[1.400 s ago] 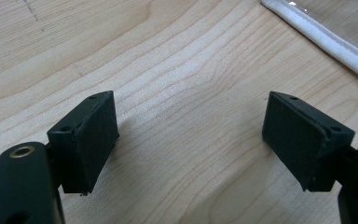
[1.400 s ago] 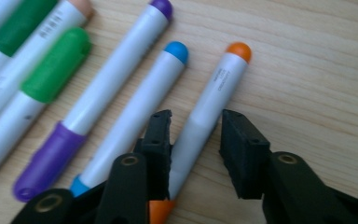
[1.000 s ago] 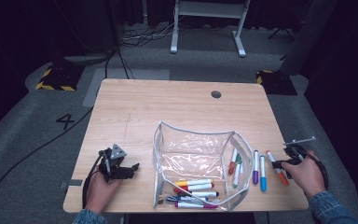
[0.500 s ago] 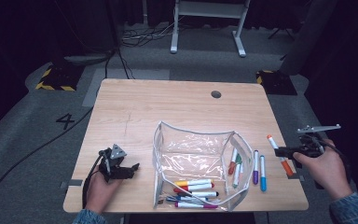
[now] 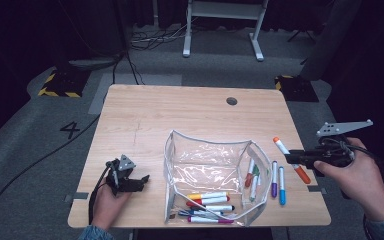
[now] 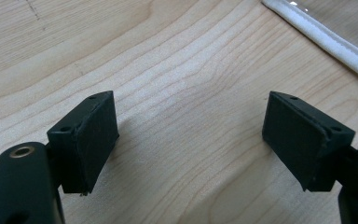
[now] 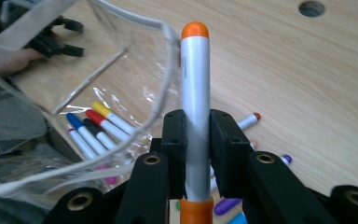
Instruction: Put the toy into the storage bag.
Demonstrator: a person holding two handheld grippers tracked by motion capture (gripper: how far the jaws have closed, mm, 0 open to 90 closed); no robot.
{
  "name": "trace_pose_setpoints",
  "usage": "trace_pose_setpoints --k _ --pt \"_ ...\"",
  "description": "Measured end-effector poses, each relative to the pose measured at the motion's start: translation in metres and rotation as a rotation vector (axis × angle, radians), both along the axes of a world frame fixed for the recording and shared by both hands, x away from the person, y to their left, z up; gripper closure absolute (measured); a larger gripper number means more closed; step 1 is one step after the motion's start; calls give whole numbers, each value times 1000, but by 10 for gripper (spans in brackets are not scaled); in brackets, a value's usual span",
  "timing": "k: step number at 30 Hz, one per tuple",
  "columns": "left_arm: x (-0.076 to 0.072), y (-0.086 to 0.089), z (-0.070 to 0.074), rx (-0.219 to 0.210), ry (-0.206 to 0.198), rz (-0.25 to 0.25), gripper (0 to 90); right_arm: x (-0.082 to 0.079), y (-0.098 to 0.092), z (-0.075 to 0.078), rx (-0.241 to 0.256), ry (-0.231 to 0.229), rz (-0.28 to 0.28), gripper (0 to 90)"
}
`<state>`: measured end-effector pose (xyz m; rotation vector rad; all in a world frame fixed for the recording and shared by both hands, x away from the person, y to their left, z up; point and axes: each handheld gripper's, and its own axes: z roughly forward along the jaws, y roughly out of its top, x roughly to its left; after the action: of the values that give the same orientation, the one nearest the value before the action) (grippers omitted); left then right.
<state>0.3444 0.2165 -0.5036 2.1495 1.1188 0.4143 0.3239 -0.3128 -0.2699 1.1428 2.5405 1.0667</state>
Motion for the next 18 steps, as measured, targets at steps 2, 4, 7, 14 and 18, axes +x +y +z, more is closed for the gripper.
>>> trace_pose_setpoints --k 2,4,7,14,18 --pt "0 0 0 0 0 0 184 -4 10 7 -6 -8 34 768" --pt "0 0 0 0 0 0 184 -6 21 14 -10 -12 70 768" --pt "0 0 0 -1 2 -2 183 -9 36 21 -16 -15 118 768" --pt "1 0 0 -2 2 -1 177 -12 73 31 -34 -11 223 768" --pt "1 0 0 -3 3 0 177 -13 98 33 -46 -6 291 768"
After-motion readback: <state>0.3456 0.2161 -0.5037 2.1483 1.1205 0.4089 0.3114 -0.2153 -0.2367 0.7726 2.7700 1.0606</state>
